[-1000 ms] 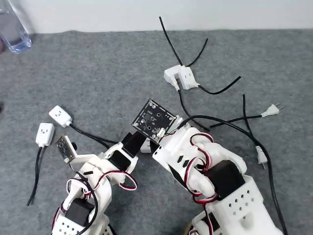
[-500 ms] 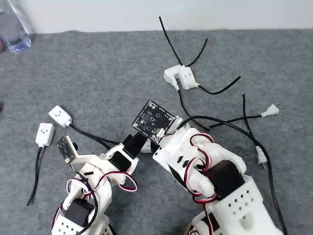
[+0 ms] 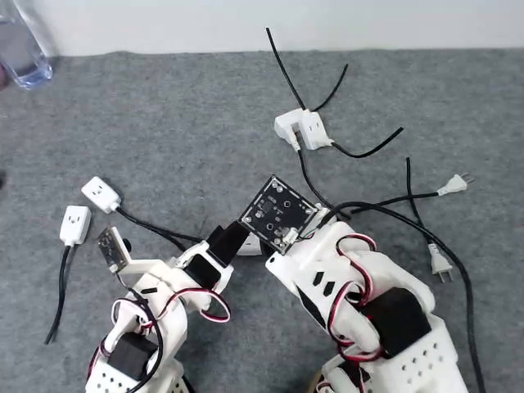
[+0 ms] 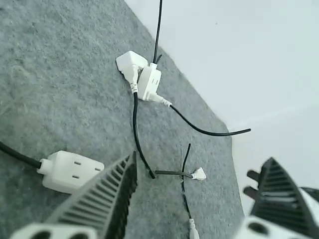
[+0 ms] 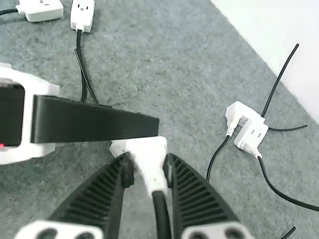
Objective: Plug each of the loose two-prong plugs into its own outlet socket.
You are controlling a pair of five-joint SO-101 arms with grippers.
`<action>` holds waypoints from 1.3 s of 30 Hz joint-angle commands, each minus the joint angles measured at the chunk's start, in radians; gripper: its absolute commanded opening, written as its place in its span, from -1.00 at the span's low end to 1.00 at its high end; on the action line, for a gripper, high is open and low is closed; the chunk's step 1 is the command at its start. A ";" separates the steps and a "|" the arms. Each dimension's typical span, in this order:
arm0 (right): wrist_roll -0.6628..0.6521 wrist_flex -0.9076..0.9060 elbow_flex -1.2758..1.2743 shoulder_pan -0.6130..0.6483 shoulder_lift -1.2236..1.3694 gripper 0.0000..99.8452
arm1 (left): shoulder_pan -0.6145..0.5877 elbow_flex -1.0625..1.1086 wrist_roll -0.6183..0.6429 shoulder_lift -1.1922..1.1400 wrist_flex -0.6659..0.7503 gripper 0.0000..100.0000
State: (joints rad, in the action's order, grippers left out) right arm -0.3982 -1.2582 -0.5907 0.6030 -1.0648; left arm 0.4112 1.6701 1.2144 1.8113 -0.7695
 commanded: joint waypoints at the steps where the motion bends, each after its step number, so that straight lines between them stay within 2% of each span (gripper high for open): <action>1: -0.011 0.007 0.046 -0.025 -0.021 -0.98 | 0.028 0.012 -0.002 0.008 -0.026 -0.28; 10: -0.015 0.010 0.044 -0.025 0.041 -0.98 | 0.026 0.012 -0.002 0.008 -0.026 -0.28; 13: -0.074 -0.001 0.038 -0.030 0.041 -0.99 | 0.014 0.008 -0.002 0.008 -0.014 -0.27; 15: -0.084 -0.004 0.018 -0.041 0.041 -0.99 | -0.068 0.004 -0.002 0.008 0.021 -0.27; 18: -0.091 0.002 -0.008 -0.082 0.044 -0.99 | -0.250 -0.002 0.000 0.008 0.087 -0.27; 21: -0.117 -0.010 0.009 -0.090 0.088 -0.99 | -0.334 0.012 -0.003 0.008 0.092 -0.27; 24: -0.160 -0.027 0.086 -0.090 0.213 -0.99 | -0.384 0.013 -0.025 0.008 0.020 -0.27; 32: -0.341 -0.153 0.437 -0.088 0.668 -0.99 | -0.591 0.013 -0.319 0.008 -0.256 -0.27; 36: -0.488 -0.150 0.503 -0.084 0.823 -0.99 | -0.626 0.013 -0.400 0.008 -0.385 -0.27; 39: -0.603 -0.153 0.505 -0.070 0.921 -0.99 | -0.624 0.013 -0.431 0.008 -0.416 -0.27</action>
State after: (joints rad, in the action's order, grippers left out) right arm -0.8999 -1.4039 -0.1458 0.5247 -0.2087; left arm -0.2071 1.6901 0.8186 1.8113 -1.1638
